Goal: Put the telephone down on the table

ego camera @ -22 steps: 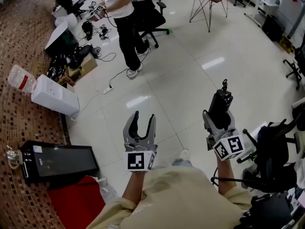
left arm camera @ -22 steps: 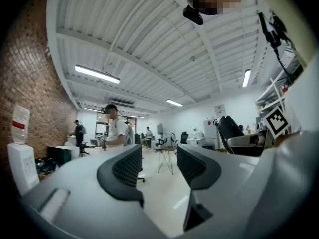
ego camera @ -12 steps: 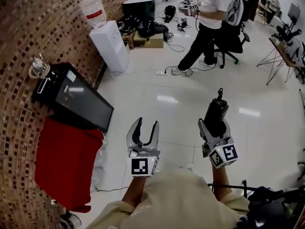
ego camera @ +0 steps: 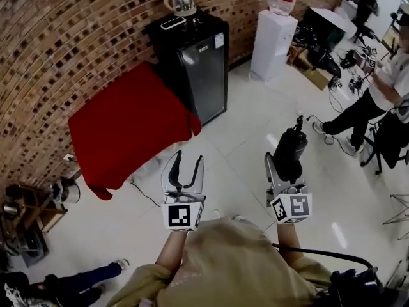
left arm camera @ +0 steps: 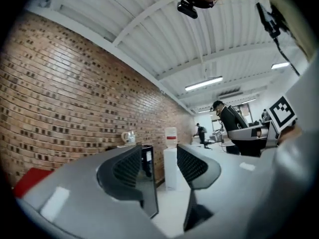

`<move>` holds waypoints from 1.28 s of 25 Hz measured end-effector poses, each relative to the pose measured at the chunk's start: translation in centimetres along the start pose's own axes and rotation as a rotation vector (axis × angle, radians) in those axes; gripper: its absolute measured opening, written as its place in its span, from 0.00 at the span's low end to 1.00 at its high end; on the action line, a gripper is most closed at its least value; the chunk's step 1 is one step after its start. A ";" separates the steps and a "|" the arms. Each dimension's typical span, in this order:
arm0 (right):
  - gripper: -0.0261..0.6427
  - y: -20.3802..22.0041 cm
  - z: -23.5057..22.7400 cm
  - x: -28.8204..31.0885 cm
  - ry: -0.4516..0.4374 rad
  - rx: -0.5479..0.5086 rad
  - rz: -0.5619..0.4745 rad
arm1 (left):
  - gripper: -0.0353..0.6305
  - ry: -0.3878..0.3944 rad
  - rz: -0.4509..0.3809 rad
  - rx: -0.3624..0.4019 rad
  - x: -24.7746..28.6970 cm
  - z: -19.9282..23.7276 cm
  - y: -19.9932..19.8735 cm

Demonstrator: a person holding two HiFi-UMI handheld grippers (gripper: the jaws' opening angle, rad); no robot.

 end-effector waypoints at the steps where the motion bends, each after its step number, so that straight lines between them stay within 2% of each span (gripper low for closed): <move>1: 0.50 -0.3 0.8 0.9 -0.050 0.008 -0.009 | 0.35 -0.040 -0.048 0.002 -0.9 0.5 -0.7; 3: 0.50 -0.7 2.2 1.9 -0.148 0.036 -0.025 | 0.35 -0.118 -0.116 0.009 -2.8 0.7 -1.6; 9: 0.50 1.4 10.0 6.3 -0.428 0.118 -0.046 | 0.35 -0.361 -0.123 0.030 -8.8 4.5 -1.1; 11: 0.50 2.4 11.6 6.9 -0.482 0.121 -0.050 | 0.35 -0.426 -0.120 0.031 -10.3 4.9 -0.3; 14: 0.50 3.7 13.5 7.3 -0.539 0.120 -0.055 | 0.35 -0.475 -0.116 0.039 -11.6 5.1 0.8; 17: 0.50 4.7 16.2 8.2 -0.604 0.145 -0.055 | 0.35 -0.506 -0.121 0.051 -12.5 6.5 1.1; 21: 0.50 5.5 20.4 10.0 -0.654 0.155 -0.049 | 0.35 -0.505 -0.129 0.061 -13.1 9.8 1.2; 26: 0.50 6.3 26.6 14.1 -0.695 0.143 -0.026 | 0.35 -0.483 -0.144 0.043 -12.8 17.2 1.0; 32: 0.50 6.9 34.1 21.1 -0.674 0.117 -0.005 | 0.35 -0.460 -0.168 0.013 -12.2 27.7 -0.6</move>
Point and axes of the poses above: the fingertips, and each gripper's own axes: x forward along the fingers, z to its left, y out of its underside, the point moved 6 cm from there along -x, backward along the fingers, and after that the axes turned 13 degrees about -x, right-handed, at the moved point
